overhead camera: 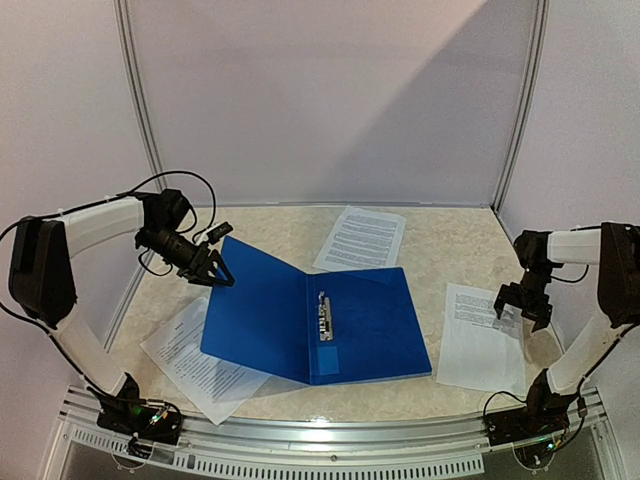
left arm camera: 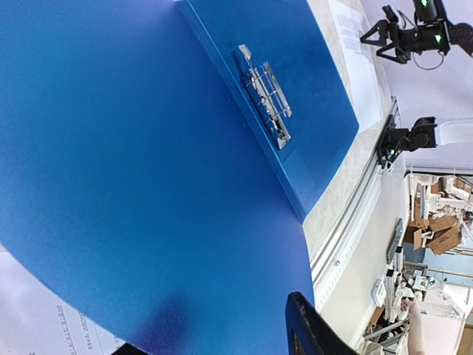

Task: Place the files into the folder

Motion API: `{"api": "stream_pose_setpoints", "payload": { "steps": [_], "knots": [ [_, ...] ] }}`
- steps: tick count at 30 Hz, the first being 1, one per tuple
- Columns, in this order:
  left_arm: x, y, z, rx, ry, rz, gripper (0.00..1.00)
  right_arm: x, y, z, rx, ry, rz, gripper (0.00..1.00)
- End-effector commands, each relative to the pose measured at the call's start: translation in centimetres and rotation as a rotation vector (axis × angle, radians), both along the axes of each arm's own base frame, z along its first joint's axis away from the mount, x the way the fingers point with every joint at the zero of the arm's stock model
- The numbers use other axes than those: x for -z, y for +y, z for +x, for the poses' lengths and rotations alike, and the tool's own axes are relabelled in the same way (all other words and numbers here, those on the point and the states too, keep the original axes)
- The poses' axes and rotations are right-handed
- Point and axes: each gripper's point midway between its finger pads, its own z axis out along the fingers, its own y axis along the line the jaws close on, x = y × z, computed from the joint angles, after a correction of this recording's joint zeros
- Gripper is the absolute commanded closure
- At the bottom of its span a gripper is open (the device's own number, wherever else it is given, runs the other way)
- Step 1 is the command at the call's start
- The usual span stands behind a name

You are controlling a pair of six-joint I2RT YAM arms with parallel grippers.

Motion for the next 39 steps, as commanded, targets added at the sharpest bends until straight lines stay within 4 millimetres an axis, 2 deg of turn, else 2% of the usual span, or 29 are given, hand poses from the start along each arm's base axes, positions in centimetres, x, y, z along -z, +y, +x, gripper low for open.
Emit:
{"api": "stream_pose_setpoints", "payload": {
  "steps": [1, 3, 5, 9, 14, 18, 21, 22, 25, 26, 29, 31, 33, 38, 39],
  "knots": [
    [-1.4, -0.5, 0.0, 0.024, -0.051, -0.021, 0.51, 3.2, 3.1, 1.0, 0.012, -0.002, 0.207, 0.04],
    [-1.6, -0.5, 0.0, 0.024, -0.062, -0.022, 0.51, 4.0, 4.5, 1.3, 0.012, 0.000, 0.289, 0.13],
    [-1.8, -0.4, 0.1, 0.023, -0.072, -0.018, 0.51, 4.8, 5.2, 1.4, 0.010, 0.008, 0.334, 0.26],
    [-2.0, -0.4, 0.1, 0.022, -0.083, -0.018, 0.51, 4.9, 5.2, 1.5, -0.003, 0.006, 0.333, 0.62],
    [-2.2, -0.3, 0.2, 0.020, -0.092, -0.010, 0.51, 4.5, 5.6, 1.7, -0.039, -0.015, 0.354, 0.97],
    [-2.2, 0.0, 0.3, 0.018, -0.108, 0.003, 0.51, 2.3, 4.5, 2.3, -0.070, -0.033, 0.284, 1.00],
    [-2.1, 0.0, 0.3, 0.018, -0.108, 0.006, 0.50, -1.4, 4.5, 3.4, -0.115, -0.105, 0.247, 1.00],
    [-2.0, 0.0, 0.3, 0.018, -0.104, 0.008, 0.50, -3.2, 4.7, 4.1, -0.133, -0.156, 0.243, 1.00],
    [-1.4, 0.0, 0.3, 0.016, -0.086, 0.014, 0.50, -8.5, 6.7, 5.5, -0.200, -0.287, 0.242, 1.00],
    [-1.3, 0.0, 0.3, 0.015, -0.081, 0.013, 0.50, -9.9, 8.3, 5.8, -0.249, -0.317, 0.249, 1.00],
    [-1.1, -0.2, 0.2, 0.016, -0.060, 0.002, 0.50, -13.5, 11.5, 6.1, -0.295, -0.399, 0.267, 1.00],
    [-1.0, -0.3, 0.3, 0.016, -0.058, 0.001, 0.50, -14.6, 13.1, 6.2, -0.284, -0.425, 0.256, 1.00],
    [-1.0, -0.2, 0.2, 0.015, -0.056, 0.001, 0.50, -14.9, 14.8, 6.3, -0.276, -0.443, 0.248, 1.00],
    [-1.2, -0.3, 0.2, 0.014, -0.059, -0.005, 0.50, -13.6, 19.0, 7.6, -0.250, -0.477, 0.226, 1.00],
    [-1.1, -0.3, 0.2, 0.015, -0.057, -0.006, 0.50, -12.8, 19.9, 7.9, -0.256, -0.461, 0.221, 1.00]
  ]
}}
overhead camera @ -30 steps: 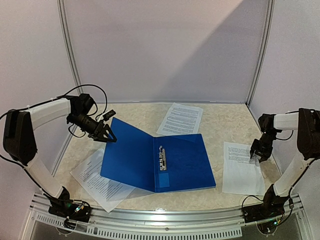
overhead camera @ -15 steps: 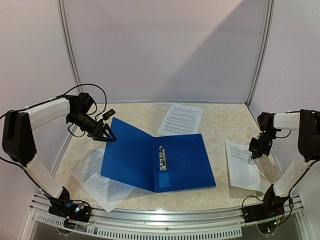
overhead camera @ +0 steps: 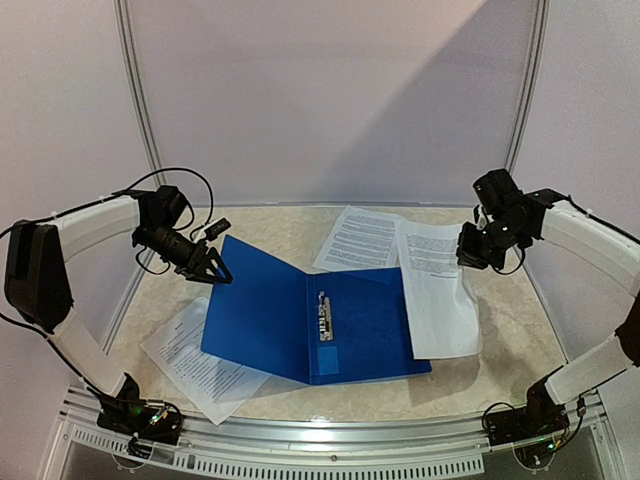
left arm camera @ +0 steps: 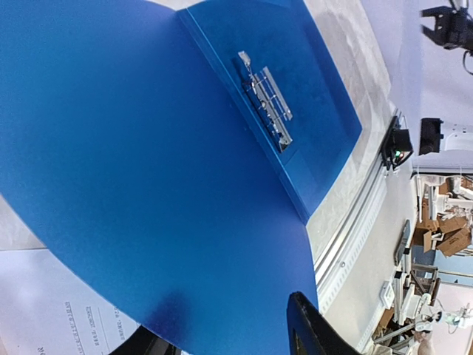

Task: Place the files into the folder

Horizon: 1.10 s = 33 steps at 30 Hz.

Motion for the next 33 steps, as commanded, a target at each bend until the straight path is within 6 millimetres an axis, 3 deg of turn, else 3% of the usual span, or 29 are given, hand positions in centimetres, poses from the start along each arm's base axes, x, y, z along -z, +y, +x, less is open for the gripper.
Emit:
{"api": "stream_pose_setpoints", "payload": {
  "steps": [1, 6, 10, 15, 24, 28, 33],
  "knots": [
    [-0.3, -0.6, 0.1, 0.018, -0.015, -0.021, 0.50, 2.8, 2.6, 1.5, 0.088, 0.031, -0.023, 1.00],
    [-0.1, -0.7, 0.0, 0.021, -0.005, -0.031, 0.50, 6.4, 7.5, 2.2, 0.030, 0.103, -0.035, 1.00],
    [-0.2, -0.9, -0.1, 0.026, -0.002, -0.038, 0.50, 10.3, 9.3, 2.5, 0.040, 0.188, -0.024, 1.00],
    [-0.4, -0.9, 0.0, 0.027, -0.007, -0.044, 0.50, 10.7, 10.6, 3.6, 0.054, 0.161, -0.049, 0.99],
    [-0.7, -1.0, 0.0, 0.029, -0.016, -0.049, 0.50, 12.5, 12.8, 3.2, 0.031, 0.199, -0.090, 0.89],
    [-0.7, -1.0, -0.1, 0.031, -0.016, -0.050, 0.50, 13.0, 12.4, 3.3, 0.037, 0.207, -0.120, 0.89],
    [-0.8, -1.1, -0.1, 0.032, -0.018, -0.052, 0.50, 12.9, 13.7, 3.5, -0.009, 0.202, -0.072, 0.93]
  ]
}}
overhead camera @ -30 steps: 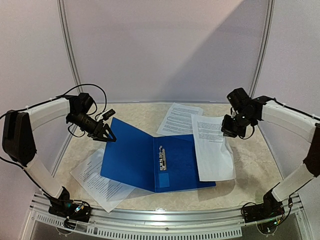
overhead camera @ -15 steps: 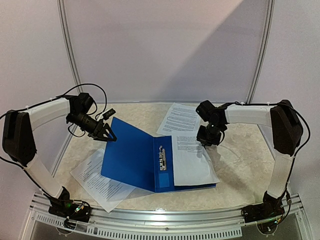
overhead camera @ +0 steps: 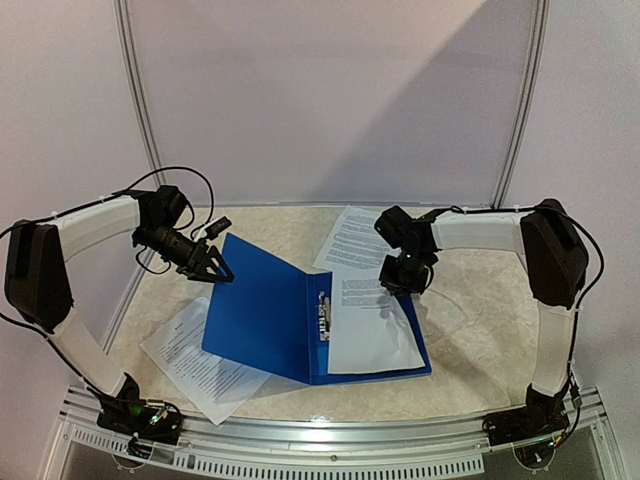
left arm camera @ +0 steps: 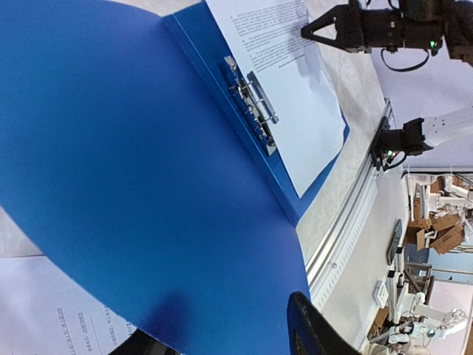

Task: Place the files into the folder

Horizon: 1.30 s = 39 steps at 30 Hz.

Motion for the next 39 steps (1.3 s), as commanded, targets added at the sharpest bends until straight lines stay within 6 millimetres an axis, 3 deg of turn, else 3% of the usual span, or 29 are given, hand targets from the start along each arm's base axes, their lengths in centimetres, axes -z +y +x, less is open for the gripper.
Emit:
{"api": "stream_pose_setpoints", "payload": {
  "steps": [1, 9, 16, 21, 28, 39],
  "knots": [
    [-0.3, -0.6, 0.0, 0.025, -0.020, -0.013, 0.50, -0.1, 1.1, 0.5, -0.027, -0.015, 0.027, 0.94],
    [-0.3, -0.6, 0.0, 0.024, -0.019, -0.014, 0.50, -0.6, 3.9, 0.8, -0.117, -0.061, 0.115, 1.00],
    [-0.4, -0.6, 0.0, 0.025, -0.023, -0.014, 0.50, -0.1, 3.2, 0.4, -0.075, -0.042, 0.098, 1.00],
    [-0.4, -0.6, 0.1, 0.025, -0.023, -0.012, 0.50, -0.2, 4.4, 0.2, -0.085, -0.038, 0.126, 1.00],
    [-0.5, -0.6, 0.1, 0.026, -0.028, -0.015, 0.50, 0.2, 1.5, -0.6, -0.018, -0.031, 0.014, 1.00],
    [-0.5, -0.6, 0.0, 0.026, -0.026, -0.014, 0.50, -0.3, 2.2, -0.5, -0.036, -0.035, 0.045, 1.00]
  ]
}}
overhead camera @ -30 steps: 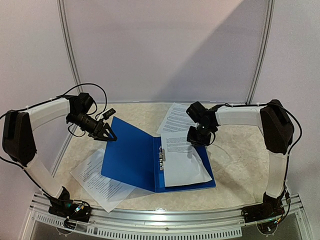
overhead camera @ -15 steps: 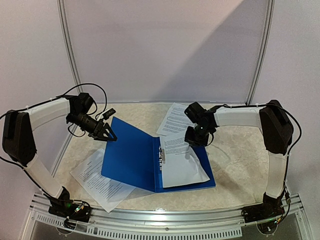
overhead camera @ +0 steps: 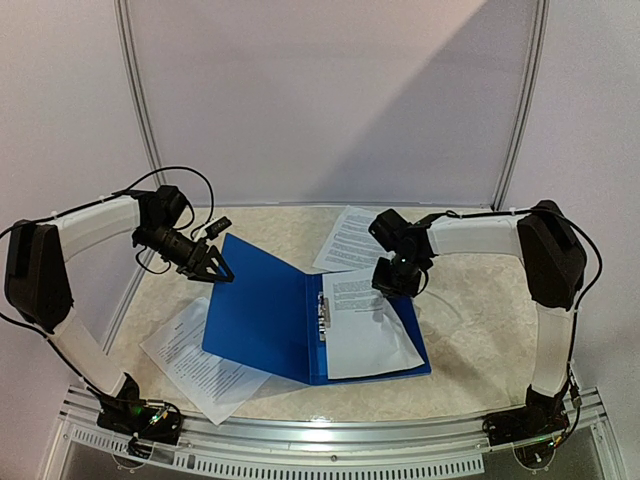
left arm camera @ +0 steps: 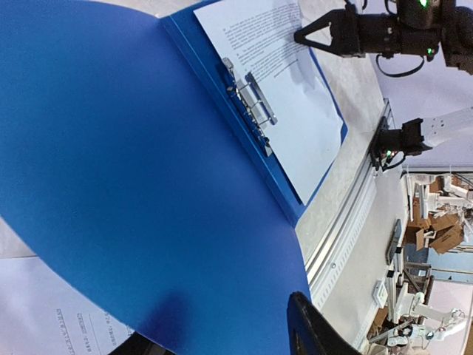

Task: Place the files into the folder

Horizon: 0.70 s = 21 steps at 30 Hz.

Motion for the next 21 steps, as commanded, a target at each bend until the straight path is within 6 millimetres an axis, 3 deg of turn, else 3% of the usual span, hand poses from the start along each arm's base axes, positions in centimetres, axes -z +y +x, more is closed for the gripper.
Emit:
{"api": "stream_pose_setpoints", "payload": {
  "steps": [1, 10, 15, 21],
  "knots": [
    [-0.4, -0.5, 0.1, 0.026, -0.029, -0.009, 0.50, -0.5, 0.1, -0.3, 0.004, -0.005, 0.001, 1.00],
    [-0.4, -0.5, 0.1, 0.026, -0.027, -0.007, 0.50, 0.1, 1.0, -0.5, -0.002, 0.016, 0.041, 0.98],
    [-0.3, -0.5, 0.1, 0.026, -0.026, -0.006, 0.50, -0.2, 0.6, -0.6, 0.000, 0.018, 0.024, 0.73],
    [-0.3, -0.5, 0.0, 0.027, -0.023, -0.008, 0.50, -1.6, -0.4, -0.4, -0.001, -0.008, -0.021, 0.58]
  ]
}}
